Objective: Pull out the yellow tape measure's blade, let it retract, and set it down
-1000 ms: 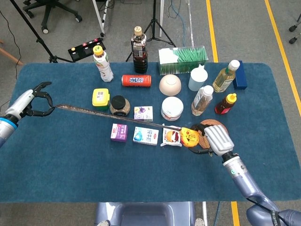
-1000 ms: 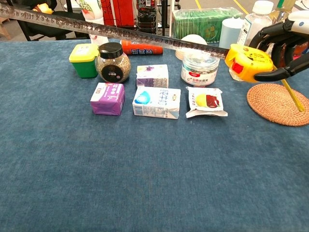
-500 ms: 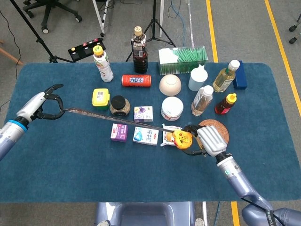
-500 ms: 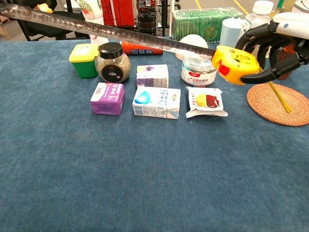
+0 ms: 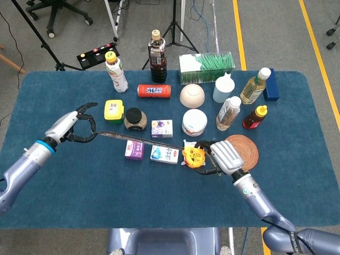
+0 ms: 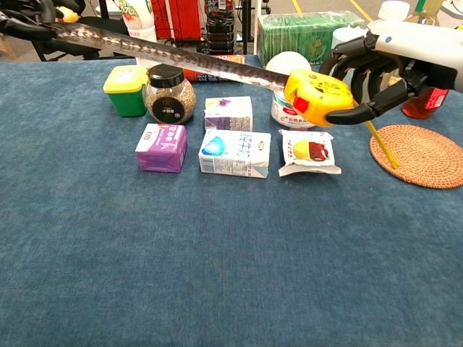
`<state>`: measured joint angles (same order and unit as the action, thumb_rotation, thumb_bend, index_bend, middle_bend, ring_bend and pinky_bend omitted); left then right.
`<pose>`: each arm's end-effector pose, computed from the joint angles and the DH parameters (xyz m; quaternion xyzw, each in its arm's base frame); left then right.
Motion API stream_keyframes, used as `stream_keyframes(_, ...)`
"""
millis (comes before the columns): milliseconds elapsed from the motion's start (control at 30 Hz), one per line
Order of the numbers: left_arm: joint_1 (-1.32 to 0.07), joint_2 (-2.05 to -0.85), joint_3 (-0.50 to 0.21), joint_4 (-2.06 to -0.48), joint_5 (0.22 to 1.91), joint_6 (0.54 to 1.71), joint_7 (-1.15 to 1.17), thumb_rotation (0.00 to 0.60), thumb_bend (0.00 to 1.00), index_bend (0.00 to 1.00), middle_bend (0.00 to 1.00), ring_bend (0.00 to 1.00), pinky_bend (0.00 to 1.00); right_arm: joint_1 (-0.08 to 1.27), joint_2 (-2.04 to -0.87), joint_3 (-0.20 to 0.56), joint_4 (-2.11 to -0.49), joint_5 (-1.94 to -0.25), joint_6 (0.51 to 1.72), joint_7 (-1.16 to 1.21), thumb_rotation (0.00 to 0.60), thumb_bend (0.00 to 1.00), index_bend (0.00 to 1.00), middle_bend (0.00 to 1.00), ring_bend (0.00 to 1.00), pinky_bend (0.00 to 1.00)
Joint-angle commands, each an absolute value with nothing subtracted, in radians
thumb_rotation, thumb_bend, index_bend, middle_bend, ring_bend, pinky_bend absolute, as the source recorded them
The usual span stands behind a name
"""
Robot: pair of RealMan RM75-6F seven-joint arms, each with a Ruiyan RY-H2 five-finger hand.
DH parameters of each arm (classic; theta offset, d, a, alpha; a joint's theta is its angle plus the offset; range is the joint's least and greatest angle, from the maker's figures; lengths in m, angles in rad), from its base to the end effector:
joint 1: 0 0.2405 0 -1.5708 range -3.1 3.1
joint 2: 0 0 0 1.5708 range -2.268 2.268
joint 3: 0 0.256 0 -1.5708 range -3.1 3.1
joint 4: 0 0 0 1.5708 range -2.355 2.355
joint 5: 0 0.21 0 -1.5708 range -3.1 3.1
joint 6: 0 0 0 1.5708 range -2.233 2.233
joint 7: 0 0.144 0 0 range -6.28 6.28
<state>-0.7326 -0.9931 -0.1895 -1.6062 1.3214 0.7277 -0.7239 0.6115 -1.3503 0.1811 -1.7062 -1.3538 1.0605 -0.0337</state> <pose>-0.1859 0.3704 0.1399 -0.6066 -0.5941 -0.4385 0.2947 -0.1429 -0.3095 0.0455 0.6947 -0.4168 0.4758 0.3424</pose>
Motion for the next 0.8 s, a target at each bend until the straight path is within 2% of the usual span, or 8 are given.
stream_keyframes(33, -0.755, -1.026, -0.205, -1.648, 1.279, 0.727, -0.648, 0.600, 0.36, 0.63, 0.07, 0.00, 0.19, 0.619, -1.361, 0.186, -1.700, -1.352, 1.056, -0.027, 0.410, 0.24, 0.56, 0.51, 0.53, 0.55)
stream_keyframes(600, -0.820, -1.139, -0.237, -1.732, 1.141, 0.743, -0.409, 0.600, 0.34, 0.62, 0.08, 0.00, 0.19, 0.627, -1.382, 0.192, -1.682, -1.357, 1.067, -0.006, 0.407, 0.25, 0.58, 0.54, 0.54, 0.55)
stream_keyframes(667, -0.828, -1.142, -0.237, -1.743, 1.125, 0.736, -0.386, 0.600, 0.33, 0.57, 0.08, 0.00, 0.19, 0.627, -1.383, 0.192, -1.681, -1.359, 1.068, -0.004, 0.406, 0.25, 0.58, 0.54, 0.55, 0.56)
stream_keyframes(800, -0.838, -1.151, -0.238, -1.755, 1.108, 0.739, -0.347, 0.600, 0.31, 0.29, 0.08, 0.00, 0.19, 0.628, -1.385, 0.192, -1.678, -1.359, 1.070, 0.001, 0.408, 0.25, 0.58, 0.54, 0.55, 0.56)
